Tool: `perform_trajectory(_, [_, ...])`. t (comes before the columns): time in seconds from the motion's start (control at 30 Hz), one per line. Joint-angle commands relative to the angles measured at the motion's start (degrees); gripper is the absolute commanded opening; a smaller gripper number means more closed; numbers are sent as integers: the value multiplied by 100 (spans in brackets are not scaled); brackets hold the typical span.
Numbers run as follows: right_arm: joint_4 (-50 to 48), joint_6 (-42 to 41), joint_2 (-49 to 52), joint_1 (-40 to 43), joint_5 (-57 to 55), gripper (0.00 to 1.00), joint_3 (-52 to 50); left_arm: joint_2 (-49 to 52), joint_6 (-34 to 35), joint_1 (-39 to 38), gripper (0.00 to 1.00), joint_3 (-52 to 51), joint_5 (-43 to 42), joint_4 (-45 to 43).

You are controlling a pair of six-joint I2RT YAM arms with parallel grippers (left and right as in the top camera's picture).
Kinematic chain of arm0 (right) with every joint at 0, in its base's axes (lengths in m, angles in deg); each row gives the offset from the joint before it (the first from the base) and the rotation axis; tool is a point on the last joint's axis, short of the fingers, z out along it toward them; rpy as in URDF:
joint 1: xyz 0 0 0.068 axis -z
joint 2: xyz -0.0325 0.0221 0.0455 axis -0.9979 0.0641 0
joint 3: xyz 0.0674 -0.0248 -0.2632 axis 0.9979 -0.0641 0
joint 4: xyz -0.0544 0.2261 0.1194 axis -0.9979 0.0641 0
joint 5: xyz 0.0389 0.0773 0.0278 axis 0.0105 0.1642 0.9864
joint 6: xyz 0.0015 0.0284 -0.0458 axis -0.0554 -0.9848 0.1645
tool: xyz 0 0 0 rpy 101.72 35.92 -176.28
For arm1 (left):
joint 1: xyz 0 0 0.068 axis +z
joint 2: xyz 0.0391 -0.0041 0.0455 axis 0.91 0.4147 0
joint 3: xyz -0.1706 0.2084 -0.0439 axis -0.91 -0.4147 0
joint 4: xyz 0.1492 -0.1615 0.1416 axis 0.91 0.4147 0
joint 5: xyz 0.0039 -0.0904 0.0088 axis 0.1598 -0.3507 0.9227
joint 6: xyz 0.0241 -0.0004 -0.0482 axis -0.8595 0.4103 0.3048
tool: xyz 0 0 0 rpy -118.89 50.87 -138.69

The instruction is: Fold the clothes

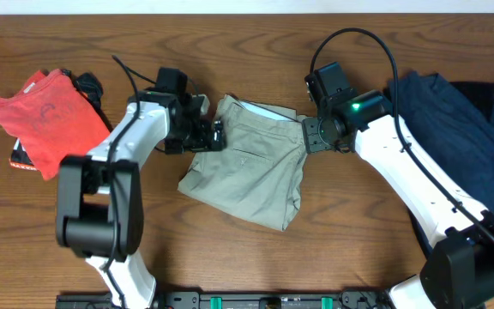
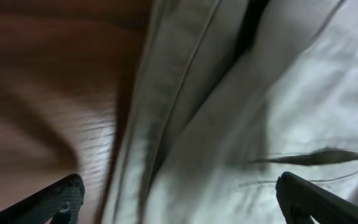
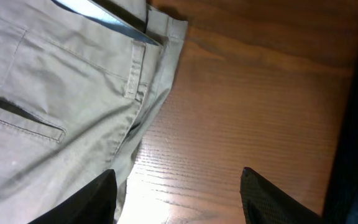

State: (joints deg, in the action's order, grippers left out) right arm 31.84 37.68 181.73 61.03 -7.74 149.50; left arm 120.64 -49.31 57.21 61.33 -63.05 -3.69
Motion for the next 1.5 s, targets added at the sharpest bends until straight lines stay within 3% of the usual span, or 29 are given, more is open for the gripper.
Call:
perform_trajectory(0.0, [44, -162, -31, 17, 2, 62, 63, 339, -507, 24, 100, 9, -669, 24])
perform_trajectory(0.07, [70, -160, -31, 17, 2, 62, 63, 531, -520, 24, 95, 9, -946, 52])
perform_trajectory(0.17, [136, -157, -31, 17, -7, 62, 63, 743, -518, 24, 69, 9, -1174, 155])
perform_trajectory(0.2, [162, -157, -31, 22, -26, 62, 63, 761, -518, 24, 57, 9, -1174, 186])
perform_trajectory(0.27, [188, -157, -31, 28, -66, 62, 63, 765, -520, 24, 20, 9, -1152, 221])
perform_trajectory(0.33, [188, -160, -31, 26, -129, 62, 63, 721, -518, 31, 6, 11, -1104, 227])
perform_trajectory(0.43, [188, -162, -31, 35, -155, 62, 63, 579, -402, 74, 6, 22, -697, 234])
perform_trajectory(0.67, [245, -162, -31, 254, -149, 62, 63, -358, 590, 501, 6, 289, 1362, 323])
perform_trajectory(0.93, [400, -184, -33, 328, -149, 61, 63, -1537, 603, 1276, 6, 535, 3620, -625])
perform_trajectory(1.13, [553, -205, -33, 328, -149, 61, 63, -1762, -243, 1917, 6, 535, 3849, -1788])
perform_trajectory(1.47, [723, -247, -33, 328, -151, 61, 63, -1633, -348, 3053, 6, 533, 3840, -2656])
